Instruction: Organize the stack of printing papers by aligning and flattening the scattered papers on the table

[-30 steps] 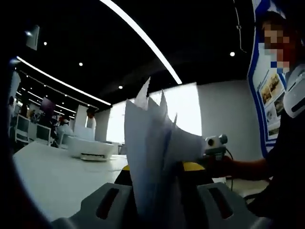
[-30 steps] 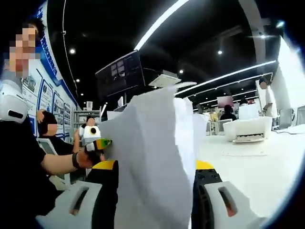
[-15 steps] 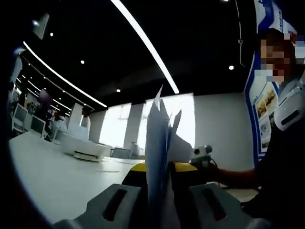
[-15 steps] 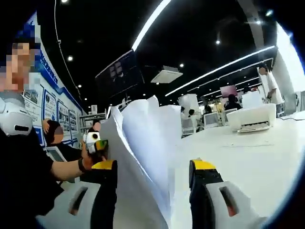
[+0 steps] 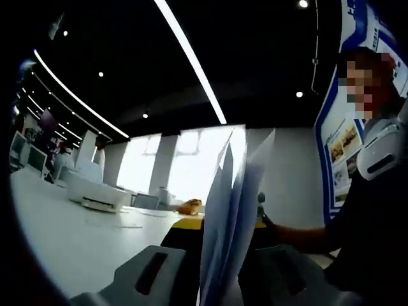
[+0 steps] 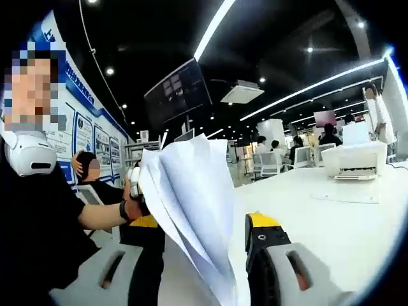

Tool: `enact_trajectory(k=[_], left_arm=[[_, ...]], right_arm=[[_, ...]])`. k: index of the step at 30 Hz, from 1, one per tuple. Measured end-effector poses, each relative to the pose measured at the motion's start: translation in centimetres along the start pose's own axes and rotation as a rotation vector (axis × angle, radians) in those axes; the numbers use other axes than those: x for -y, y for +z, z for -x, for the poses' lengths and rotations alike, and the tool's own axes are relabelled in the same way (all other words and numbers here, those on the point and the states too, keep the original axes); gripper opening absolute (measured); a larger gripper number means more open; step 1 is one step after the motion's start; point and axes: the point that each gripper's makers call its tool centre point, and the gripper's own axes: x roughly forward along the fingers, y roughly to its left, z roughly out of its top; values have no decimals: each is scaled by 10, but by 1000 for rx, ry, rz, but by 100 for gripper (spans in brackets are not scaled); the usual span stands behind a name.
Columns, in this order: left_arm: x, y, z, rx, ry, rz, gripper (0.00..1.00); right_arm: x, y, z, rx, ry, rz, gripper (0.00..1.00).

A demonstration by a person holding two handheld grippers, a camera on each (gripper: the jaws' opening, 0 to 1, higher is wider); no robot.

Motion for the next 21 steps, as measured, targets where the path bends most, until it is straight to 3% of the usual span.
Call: enact_trajectory(k=[7, 14, 16, 18, 21], left_arm=[[0, -4, -2, -27, 6, -3, 21], [-5, -2, 6, -48, 46, -29, 19], [-5, -5, 5, -62, 50, -42, 19], [-4, -8, 3, -76, 51, -54, 18], [-1, -9, 1, -89, 52, -73, 18]], right_arm=[[5, -5, 6, -50, 2, 21, 40], [2, -2, 21, -52, 34, 126, 13], [-9, -4, 21, -64, 88, 176, 0], [-8, -3, 18, -73, 47, 140, 0], [-10, 1, 15, -98, 38, 169, 0]])
